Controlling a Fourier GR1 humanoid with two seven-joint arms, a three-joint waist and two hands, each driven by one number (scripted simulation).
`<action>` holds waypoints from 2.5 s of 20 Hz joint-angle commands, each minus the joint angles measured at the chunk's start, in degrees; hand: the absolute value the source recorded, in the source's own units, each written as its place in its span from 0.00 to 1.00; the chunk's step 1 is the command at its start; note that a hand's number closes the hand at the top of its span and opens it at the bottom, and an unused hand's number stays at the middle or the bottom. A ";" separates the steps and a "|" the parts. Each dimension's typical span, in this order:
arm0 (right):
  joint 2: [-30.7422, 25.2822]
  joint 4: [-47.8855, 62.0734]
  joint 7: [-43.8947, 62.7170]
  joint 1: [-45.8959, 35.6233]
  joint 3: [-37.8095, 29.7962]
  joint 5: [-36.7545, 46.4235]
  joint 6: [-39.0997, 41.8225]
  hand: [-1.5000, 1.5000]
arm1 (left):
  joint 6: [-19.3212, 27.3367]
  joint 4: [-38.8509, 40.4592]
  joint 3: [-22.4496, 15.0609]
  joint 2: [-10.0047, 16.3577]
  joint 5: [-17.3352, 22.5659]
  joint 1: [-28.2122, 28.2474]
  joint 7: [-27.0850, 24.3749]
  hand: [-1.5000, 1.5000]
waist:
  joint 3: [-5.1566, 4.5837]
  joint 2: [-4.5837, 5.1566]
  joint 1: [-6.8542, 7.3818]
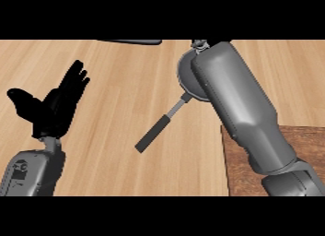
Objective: Pick the tomato from the cutting board and place it in the pan
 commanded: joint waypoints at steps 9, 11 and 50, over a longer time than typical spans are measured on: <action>0.64 9.07 1.26 7.94 -4.11 -1.23 -22.87 1.00 | 0.83 -2.96 2.05 0.55 0.85 2.96 0.67 0.50 | 0.20 -0.57 -3.78; 0.64 11.93 0.66 7.46 -3.77 -3.14 -26.55 1.00 | 1.11 -0.59 2.49 0.97 0.33 0.73 0.90 0.50 | 0.18 -0.20 -3.12; 0.65 -25.42 -15.67 47.61 18.09 -35.45 -73.39 0.00 | 0.20 -4.04 4.49 1.27 0.58 10.65 -2.76 0.50 | 0.13 -2.44 -7.49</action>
